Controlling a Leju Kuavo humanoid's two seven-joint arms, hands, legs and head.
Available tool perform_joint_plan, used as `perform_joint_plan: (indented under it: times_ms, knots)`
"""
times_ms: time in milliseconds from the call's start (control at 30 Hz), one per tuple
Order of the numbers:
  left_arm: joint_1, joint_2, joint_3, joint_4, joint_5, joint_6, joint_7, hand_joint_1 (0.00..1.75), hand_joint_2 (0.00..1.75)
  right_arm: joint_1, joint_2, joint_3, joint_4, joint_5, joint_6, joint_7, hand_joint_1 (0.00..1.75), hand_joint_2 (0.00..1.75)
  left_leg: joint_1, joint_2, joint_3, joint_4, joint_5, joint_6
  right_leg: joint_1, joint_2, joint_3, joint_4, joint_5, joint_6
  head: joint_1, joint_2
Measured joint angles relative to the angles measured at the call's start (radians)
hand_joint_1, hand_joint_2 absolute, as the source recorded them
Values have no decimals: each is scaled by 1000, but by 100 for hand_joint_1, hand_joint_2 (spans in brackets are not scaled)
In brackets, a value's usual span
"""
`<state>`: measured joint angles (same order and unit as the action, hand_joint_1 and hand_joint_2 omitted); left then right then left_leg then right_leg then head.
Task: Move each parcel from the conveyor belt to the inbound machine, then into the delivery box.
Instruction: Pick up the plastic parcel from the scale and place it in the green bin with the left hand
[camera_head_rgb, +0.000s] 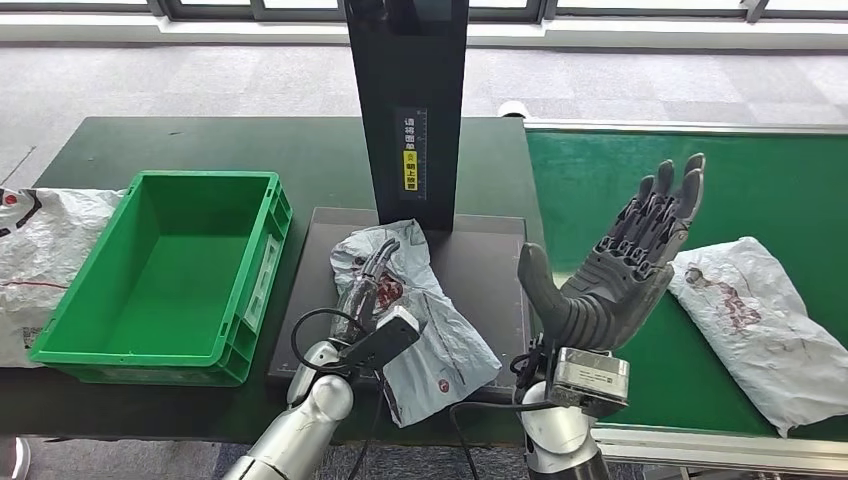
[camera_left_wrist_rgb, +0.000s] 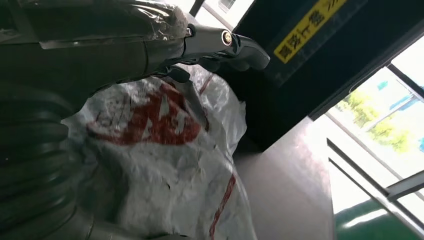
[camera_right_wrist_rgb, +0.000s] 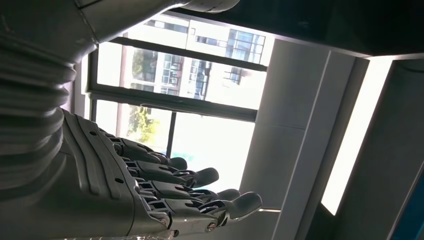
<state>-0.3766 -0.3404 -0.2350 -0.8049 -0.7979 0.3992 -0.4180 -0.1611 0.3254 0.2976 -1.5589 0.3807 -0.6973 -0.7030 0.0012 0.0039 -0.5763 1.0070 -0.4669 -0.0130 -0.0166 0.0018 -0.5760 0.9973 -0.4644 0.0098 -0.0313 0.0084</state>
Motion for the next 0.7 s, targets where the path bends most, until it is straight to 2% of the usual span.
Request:
perform_joint_plan:
  times_ms: [133, 233, 367, 700]
  knots:
    - [-39, -9, -34, 117, -98, 14, 73, 2, 175, -1, 0, 0, 6, -16, 0, 1, 0, 175, 0, 0, 0, 0, 0, 0, 0, 0, 0, 0, 0, 0, 0, 0]
    - [-67, -12, -56, 191, -174, 28, 136, 27, 175, -1, 0, 0, 12, -27, 0, 1, 0, 175, 0, 0, 0, 0, 0, 0, 0, 0, 0, 0, 0, 0, 0, 0]
    - [-97, -12, -79, 256, -234, 33, 190, 172, 175, -2, 0, 0, 24, -35, 0, 2, 0, 175, 0, 0, 0, 0, 0, 0, 0, 0, 1, 0, 0, 0, 0, 0]
    - [-140, -12, -109, 322, -301, 36, 242, 175, 175, -4, 0, -1, 46, -40, 0, 3, 0, 175, 0, -1, 1, 0, 0, 0, 0, -1, 3, 0, 0, 0, 0, 0]
